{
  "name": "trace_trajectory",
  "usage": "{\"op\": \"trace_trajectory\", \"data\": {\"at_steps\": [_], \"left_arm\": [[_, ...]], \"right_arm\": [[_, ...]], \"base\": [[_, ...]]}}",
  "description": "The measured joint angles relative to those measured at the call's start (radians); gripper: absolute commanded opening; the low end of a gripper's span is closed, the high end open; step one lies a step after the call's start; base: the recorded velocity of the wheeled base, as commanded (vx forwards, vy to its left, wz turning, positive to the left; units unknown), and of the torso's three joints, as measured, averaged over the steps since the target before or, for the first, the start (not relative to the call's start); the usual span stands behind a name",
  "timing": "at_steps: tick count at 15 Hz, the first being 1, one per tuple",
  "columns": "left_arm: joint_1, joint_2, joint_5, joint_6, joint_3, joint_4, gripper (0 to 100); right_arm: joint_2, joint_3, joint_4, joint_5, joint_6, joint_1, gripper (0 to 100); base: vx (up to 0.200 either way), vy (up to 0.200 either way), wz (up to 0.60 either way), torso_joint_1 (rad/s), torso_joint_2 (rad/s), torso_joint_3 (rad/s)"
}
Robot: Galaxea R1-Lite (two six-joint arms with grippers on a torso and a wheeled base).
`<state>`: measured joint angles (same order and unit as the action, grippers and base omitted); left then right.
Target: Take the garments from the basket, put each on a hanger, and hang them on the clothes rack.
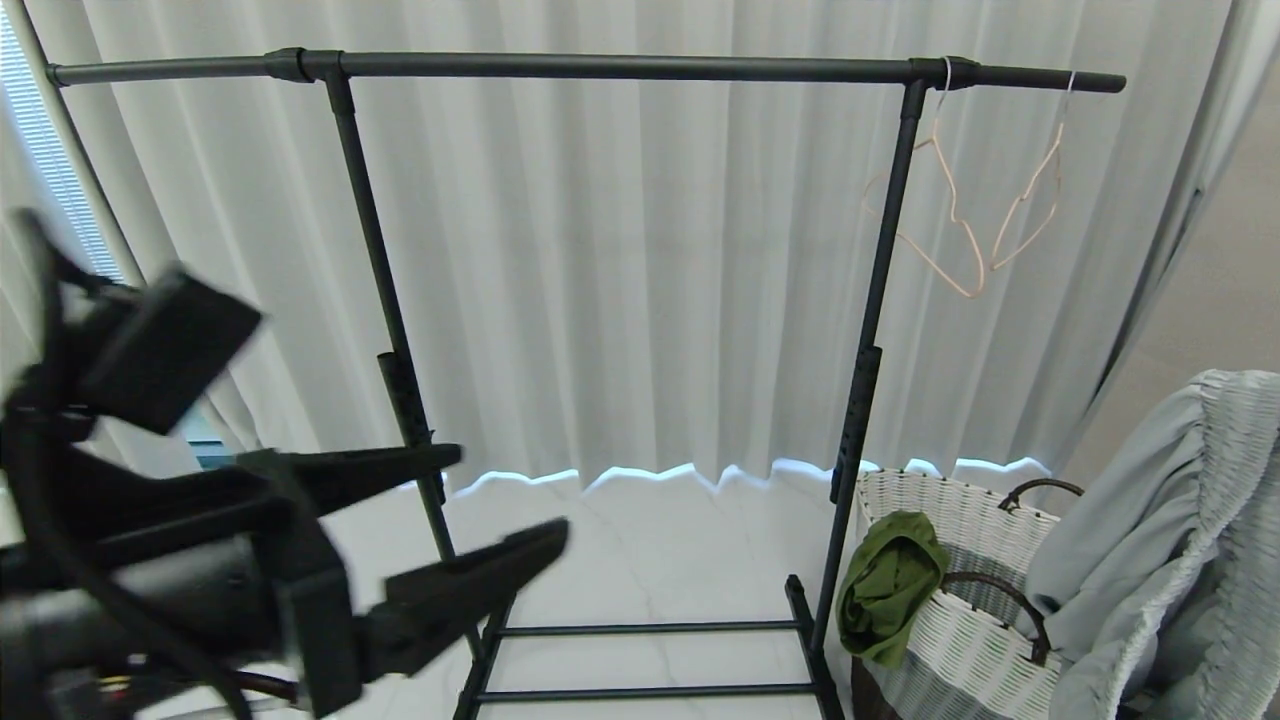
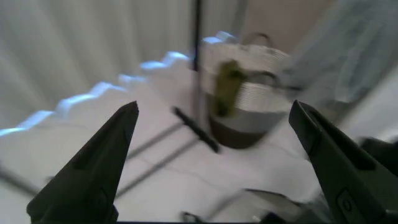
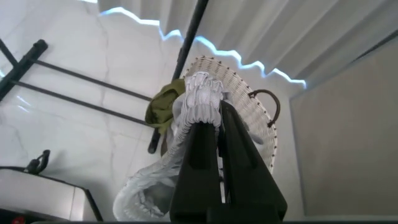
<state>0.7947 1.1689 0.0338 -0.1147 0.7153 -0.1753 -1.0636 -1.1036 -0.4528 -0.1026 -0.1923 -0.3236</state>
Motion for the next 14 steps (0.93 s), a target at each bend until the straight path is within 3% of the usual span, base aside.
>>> {"op": "trace_trajectory", "data": {"at_steps": [3, 6, 10, 14], "left_arm": [[0.235, 0.269, -0.136, -0.177, 0.083, -0.104, 100], [0.377, 0.525, -0.209, -0.318, 0.182, -0.237, 100], [0.460, 0.817, -0.254, -0.392, 0.423, -0.308, 100], [0.461, 1.035, -0.271, -0.416, 0.614, -0.318, 100]], "right_arm": [[-0.004, 0.000, 0.000, 0.013, 0.023, -0.037, 0], [-0.006, 0.002, 0.000, 0.013, 0.069, -0.114, 0], [-0.004, 0.002, 0.000, 0.014, 0.097, -0.166, 0], [-0.001, 0.003, 0.001, 0.016, 0.117, -0.174, 0]], "base": [[0.000, 0.000, 0.00, 0.000, 0.00, 0.000], [0.000, 0.000, 0.00, 0.000, 0.00, 0.000], [0.000, 0.000, 0.00, 0.000, 0.00, 0.000], [0.000, 0.000, 0.00, 0.000, 0.00, 0.000]]}}
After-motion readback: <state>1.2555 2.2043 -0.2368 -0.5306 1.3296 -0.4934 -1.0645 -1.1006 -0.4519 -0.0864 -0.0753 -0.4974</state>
